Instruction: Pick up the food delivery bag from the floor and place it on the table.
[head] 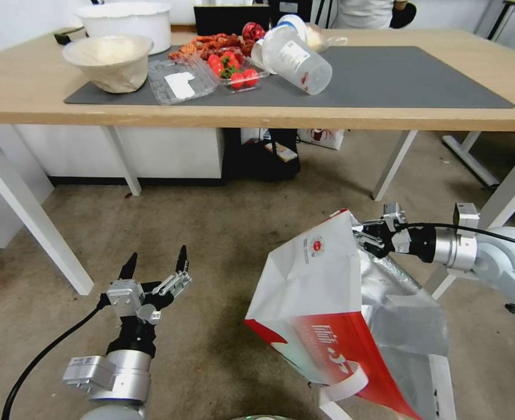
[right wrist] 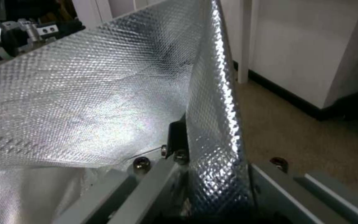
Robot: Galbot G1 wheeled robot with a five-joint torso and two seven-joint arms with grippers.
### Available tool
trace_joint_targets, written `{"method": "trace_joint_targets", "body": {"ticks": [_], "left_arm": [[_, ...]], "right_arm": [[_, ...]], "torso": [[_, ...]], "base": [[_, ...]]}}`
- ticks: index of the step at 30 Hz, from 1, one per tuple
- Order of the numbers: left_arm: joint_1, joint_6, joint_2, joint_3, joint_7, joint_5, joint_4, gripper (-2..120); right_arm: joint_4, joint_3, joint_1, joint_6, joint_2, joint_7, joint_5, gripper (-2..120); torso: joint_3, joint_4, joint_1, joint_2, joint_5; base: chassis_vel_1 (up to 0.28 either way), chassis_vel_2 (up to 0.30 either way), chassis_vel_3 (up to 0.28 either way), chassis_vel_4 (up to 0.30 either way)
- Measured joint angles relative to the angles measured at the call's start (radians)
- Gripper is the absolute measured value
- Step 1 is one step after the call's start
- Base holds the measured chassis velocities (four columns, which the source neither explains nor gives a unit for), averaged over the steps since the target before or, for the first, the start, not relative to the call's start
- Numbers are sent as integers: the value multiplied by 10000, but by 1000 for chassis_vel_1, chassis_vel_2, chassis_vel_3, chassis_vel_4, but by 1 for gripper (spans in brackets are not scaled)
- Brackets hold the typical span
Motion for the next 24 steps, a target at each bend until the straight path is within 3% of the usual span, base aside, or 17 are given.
{"method": "trace_joint_targets", "body": {"ticks": [24], "left_arm": [[-108,117,-2,-29,-10,7,-5,100]], "right_arm": [[169,-311,289,-57,69,322,436,0]], "torso": [[0,0,0,0,0]], "base": [[0,0,0,0]]}}
